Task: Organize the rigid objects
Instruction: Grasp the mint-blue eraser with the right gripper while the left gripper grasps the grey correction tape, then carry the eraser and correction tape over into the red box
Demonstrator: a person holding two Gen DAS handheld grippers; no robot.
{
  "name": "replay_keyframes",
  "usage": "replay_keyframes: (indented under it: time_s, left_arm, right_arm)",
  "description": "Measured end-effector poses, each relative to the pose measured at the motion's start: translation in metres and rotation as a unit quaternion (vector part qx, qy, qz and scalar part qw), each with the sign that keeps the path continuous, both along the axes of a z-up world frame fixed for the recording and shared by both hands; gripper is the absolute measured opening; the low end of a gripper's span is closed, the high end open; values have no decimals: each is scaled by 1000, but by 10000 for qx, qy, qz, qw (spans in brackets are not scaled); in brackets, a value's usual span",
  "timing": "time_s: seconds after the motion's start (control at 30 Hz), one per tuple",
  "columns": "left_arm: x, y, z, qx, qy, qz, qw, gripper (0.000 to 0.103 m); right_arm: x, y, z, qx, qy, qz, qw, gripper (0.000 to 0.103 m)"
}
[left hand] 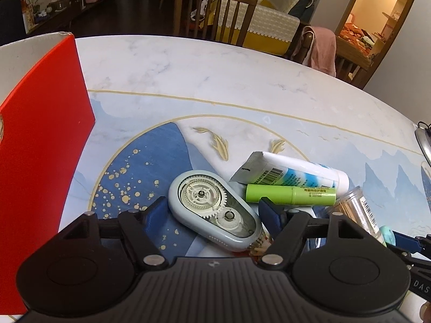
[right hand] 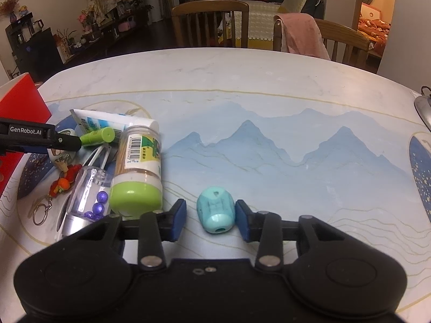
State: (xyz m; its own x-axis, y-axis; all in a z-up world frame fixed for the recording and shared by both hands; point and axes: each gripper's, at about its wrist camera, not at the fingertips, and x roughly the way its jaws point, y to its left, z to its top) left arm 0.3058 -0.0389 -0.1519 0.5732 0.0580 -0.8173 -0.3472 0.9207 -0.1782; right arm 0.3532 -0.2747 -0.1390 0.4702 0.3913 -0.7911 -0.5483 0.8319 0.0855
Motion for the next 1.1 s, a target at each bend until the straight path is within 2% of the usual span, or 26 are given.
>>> replay_keyframes:
  time_s: [0.07, 0.33, 0.63, 1.1]
  left_arm:
    - [-1, 0, 1, -3, 5, -8, 10000, 73]
    - [-12, 4, 1, -65, 10, -2, 10000, 73]
    - [-35, 4, 12, -217, -157, -135, 9996, 73]
    - [-77, 5, 67, -524, -672, -572, 9947, 73]
  right_arm:
    - [-1, 0, 1, -26, -11, -21, 10000, 30]
    - [-12, -3, 9, 52, -66, -54, 10000, 30]
    - [-33, -6, 32, 266, -55, -117, 9996, 30]
    - [-79, 8, 84, 468, -304, 60, 9984, 30]
